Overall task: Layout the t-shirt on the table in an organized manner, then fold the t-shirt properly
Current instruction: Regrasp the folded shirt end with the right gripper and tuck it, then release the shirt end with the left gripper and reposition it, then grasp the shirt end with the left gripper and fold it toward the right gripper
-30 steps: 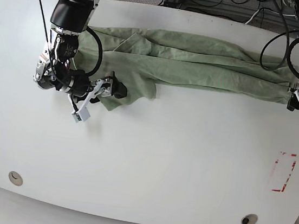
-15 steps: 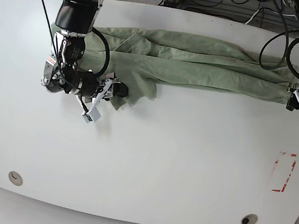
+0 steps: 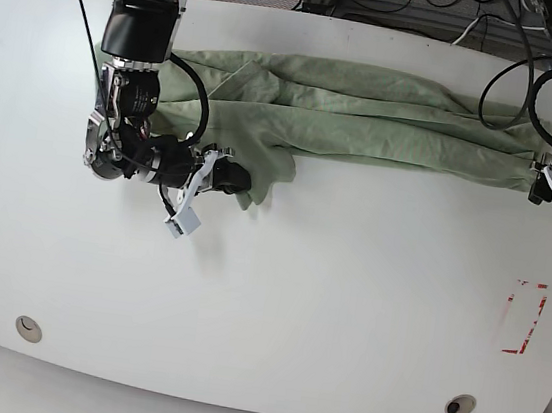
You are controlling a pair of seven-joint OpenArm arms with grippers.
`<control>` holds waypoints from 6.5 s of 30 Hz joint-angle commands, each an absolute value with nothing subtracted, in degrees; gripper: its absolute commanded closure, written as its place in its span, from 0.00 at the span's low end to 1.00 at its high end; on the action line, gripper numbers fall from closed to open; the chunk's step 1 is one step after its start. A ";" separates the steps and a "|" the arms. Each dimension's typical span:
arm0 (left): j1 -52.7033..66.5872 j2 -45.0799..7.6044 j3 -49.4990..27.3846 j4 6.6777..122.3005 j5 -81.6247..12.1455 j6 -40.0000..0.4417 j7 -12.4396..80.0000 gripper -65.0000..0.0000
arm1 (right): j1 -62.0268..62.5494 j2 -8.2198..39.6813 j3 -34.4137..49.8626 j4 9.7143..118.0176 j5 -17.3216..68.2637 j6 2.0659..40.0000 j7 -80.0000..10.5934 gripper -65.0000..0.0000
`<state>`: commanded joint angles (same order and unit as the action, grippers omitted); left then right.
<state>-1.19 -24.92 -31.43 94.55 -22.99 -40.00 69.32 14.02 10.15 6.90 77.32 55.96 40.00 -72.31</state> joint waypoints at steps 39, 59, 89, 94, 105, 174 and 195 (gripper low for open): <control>-0.66 -24.84 -26.59 94.90 -23.25 -40.00 69.32 0.32 | -6.20 27.21 1.01 86.99 85.00 40.00 -80.00 0.00; 6.20 -19.30 -23.60 111.60 -23.43 -40.00 69.32 0.32 | -7.96 28.70 8.57 86.90 85.00 40.00 -80.00 0.09; 3.82 -14.37 -42.95 101.41 -30.99 -40.00 69.41 0.32 | -7.43 15.08 14.37 93.23 59.03 40.00 -80.00 0.86; 2.95 -17.71 -44.26 92.88 -35.30 -40.00 69.41 0.31 | -7.43 15.08 14.37 93.23 55.43 40.00 -80.00 0.86; 2.77 -23.87 -44.09 77.23 -45.14 -40.00 69.32 0.31 | -7.34 15.16 14.37 93.14 53.41 40.00 -79.08 0.86; 5.93 -22.46 -26.95 92.26 -55.43 -40.00 77.05 1.00 | -6.81 14.90 14.81 93.23 53.93 40.00 -79.08 0.86; -3.21 -17.10 -8.04 94.46 -73.63 -40.00 80.00 1.00 | -6.02 14.90 14.81 93.23 53.93 40.00 -79.08 0.86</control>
